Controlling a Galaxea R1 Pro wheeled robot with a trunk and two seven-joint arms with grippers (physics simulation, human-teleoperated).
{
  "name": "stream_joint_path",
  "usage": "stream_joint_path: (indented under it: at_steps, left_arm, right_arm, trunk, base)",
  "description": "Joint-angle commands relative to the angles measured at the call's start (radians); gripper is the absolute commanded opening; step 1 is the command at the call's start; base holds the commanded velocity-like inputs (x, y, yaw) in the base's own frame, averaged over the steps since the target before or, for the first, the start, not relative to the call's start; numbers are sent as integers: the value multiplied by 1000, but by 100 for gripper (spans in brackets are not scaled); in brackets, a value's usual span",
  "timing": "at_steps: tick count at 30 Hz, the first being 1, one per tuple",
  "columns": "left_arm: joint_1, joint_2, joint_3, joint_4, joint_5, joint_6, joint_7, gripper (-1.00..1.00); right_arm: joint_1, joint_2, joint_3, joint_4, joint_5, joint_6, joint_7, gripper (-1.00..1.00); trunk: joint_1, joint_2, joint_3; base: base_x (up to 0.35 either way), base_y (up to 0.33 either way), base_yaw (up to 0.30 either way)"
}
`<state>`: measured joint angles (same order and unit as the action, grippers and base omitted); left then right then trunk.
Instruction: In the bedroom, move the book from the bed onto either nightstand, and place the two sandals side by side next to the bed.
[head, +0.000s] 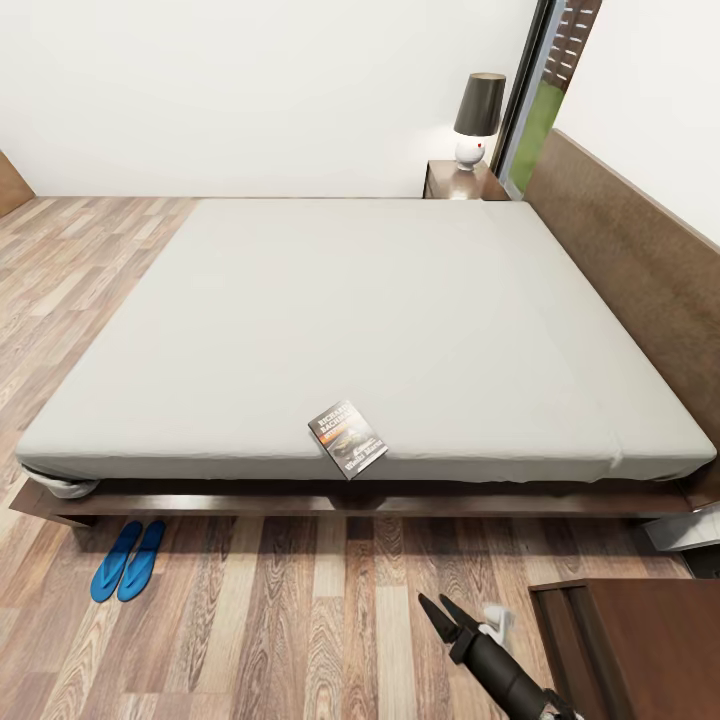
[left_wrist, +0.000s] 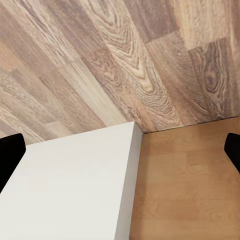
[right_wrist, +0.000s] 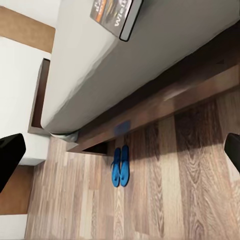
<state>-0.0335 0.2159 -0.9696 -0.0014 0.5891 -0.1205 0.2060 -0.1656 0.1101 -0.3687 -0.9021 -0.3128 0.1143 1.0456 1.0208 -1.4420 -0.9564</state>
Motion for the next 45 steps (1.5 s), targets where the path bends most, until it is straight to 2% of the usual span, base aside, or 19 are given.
stream_joint_path:
  at_steps: [1,8,12,17,22,25,30,36,45]
  left_arm:
    - [0,0,-8,0,8,-2,2,100]
    - [0,0,-9,0,8,-2,-4,100]
    - [-1,0,-9,0,8,-2,-5,100]
    - [0,0,-9,0,8,-2,-5,100]
    - [0,0,-8,0,8,-2,-6,100]
    - [0,0,-8,0,8,-2,-6,100]
    - [0,0,-9,0,8,-2,-7,100]
    - [0,0,-8,0,8,-2,-7,100]
    - [0,1,-8,0,9,-3,-6,100]
  right_arm:
    - [-6,1,9,3,-12,11,5,100]
    - [-64,5,83,34,-83,15,-3,100]
    - [-112,6,95,82,-114,16,-6,100]
    - [-198,7,101,171,-136,16,-6,100]
    - [-233,14,101,204,-141,16,-5,100]
    - [-246,18,102,217,-154,16,-4,100]
    - [-261,22,103,244,-221,16,-7,100]
    - [-291,21,103,309,-252,15,-9,100]
    - [-308,18,102,339,-263,16,-10,100]
  trunk:
    - [0,0,-1]
    - [0,0,-1]
    - [0,0,-1]
    - [0,0,-1]
    - [0,0,-1]
    - [0,0,-1]
    - [0,0,-1]
    - [0,0,-1]
    - [0,0,-1]
  base:
    - [0,0,0]
    - [0,0,0]
    - [0,0,0]
    - [0,0,0]
    - [0,0,0]
    - [0,0,0]
    - [0,44,0]
    - [0,135,0]
    - [0,120,0]
